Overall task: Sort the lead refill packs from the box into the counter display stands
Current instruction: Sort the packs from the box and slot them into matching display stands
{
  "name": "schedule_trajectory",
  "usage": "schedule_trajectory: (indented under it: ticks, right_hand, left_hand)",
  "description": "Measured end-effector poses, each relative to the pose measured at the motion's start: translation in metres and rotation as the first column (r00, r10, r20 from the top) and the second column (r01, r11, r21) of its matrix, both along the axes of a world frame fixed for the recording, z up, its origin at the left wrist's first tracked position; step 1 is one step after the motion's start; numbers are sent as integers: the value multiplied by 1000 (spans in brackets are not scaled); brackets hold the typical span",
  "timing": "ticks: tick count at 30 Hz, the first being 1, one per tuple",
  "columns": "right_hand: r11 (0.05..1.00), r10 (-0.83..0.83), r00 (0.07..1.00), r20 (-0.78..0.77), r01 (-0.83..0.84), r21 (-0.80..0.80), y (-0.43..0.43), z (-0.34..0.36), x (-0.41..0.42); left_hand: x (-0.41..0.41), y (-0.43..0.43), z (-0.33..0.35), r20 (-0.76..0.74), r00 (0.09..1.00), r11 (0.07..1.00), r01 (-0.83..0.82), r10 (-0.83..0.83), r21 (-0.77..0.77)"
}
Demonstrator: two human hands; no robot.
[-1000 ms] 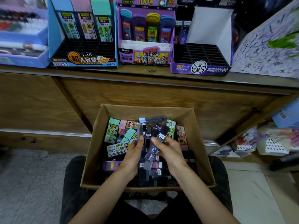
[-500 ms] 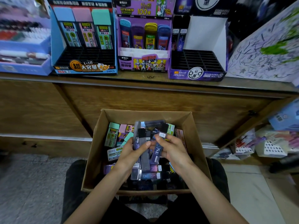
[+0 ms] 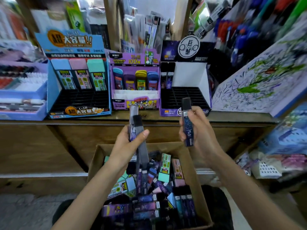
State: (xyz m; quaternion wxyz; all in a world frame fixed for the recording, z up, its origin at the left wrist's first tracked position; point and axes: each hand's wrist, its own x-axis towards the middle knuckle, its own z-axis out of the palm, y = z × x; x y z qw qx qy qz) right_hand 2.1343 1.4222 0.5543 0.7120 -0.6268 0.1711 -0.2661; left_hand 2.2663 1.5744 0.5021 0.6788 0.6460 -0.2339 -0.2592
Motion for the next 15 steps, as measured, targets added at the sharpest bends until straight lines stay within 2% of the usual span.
schedule_trajectory:
  ticks: [4, 9, 15]
  right_hand:
    - [975, -118, 992, 35, 123, -186, -35, 39, 21]
    - [843, -243, 967, 73, 248, -478, -82, 68, 55]
    - [673, -326, 943, -66, 182, -717, -129, 61, 97]
  left_hand:
    - [17, -15, 29, 31, 999, 999, 10, -8, -49]
    - [38, -24, 53, 51, 999, 996, 3, 1, -87]
    - [59, -30, 64, 82, 996, 994, -14, 23, -106]
